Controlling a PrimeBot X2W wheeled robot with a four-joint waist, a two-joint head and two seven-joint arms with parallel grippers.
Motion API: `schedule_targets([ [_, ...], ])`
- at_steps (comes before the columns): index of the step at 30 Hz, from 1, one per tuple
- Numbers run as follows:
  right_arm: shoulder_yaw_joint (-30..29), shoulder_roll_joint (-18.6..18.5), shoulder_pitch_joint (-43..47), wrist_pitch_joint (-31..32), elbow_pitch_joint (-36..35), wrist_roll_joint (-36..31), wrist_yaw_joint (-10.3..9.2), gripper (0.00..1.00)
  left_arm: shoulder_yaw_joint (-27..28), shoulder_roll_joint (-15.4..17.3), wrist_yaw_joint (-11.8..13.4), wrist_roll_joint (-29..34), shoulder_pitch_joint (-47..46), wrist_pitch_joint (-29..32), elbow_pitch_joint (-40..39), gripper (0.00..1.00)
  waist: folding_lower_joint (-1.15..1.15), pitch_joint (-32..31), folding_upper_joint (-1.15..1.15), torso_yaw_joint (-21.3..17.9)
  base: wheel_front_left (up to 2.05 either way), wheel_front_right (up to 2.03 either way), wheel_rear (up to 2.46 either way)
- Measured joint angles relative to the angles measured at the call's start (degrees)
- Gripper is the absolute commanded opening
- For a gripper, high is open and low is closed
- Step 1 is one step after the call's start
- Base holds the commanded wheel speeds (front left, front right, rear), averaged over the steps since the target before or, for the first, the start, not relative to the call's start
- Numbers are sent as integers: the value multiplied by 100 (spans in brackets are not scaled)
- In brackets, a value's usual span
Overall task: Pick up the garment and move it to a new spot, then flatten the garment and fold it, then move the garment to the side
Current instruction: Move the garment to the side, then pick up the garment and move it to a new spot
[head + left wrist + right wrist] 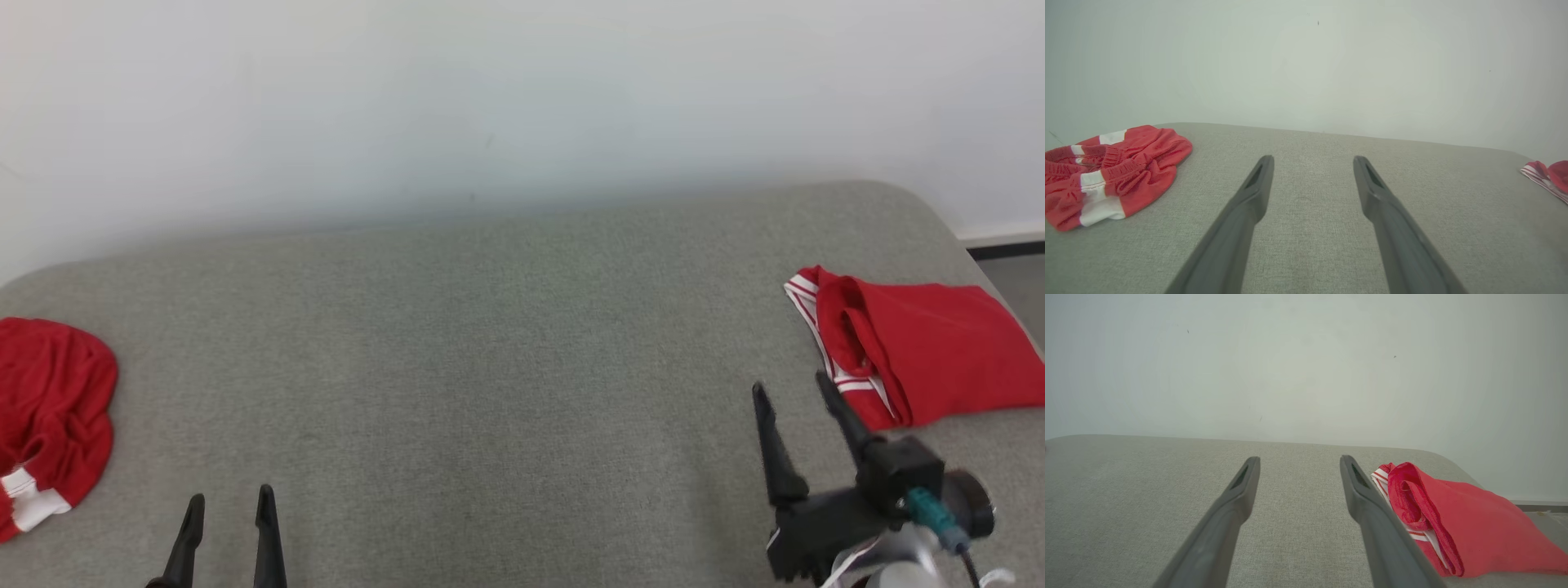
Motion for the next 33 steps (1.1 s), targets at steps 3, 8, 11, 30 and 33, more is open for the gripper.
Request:
schedule_targets([
  [3, 20, 160, 264, -81, 108, 105, 0, 100, 10, 0, 5, -10, 125, 0, 0, 100, 0, -144, 0, 100, 0, 0, 0],
  [8, 89, 272, 597, -127, 291, 121, 0, 100, 11, -2, 51, -8, 293, 0, 90, 100, 0, -338, 0, 274, 0, 0, 0],
  [11, 144, 308, 695, -148, 337, 118, 0, 100, -2, -1, 64, -22, 329, 0, 171, 100, 1, -430, 0, 367, 0, 0, 0],
  [30, 126, 356, 899, -149, 279, 101, 0, 100, -93, -2, 132, -53, 426, 0, 266, 100, 2, -562, 1, 492, 0, 0, 0],
  [33, 107, 356, 899, -152, 271, 112, 0, 100, -104, -2, 133, -45, 425, 0, 248, 100, 2, -546, 1, 476, 0, 0, 0],
])
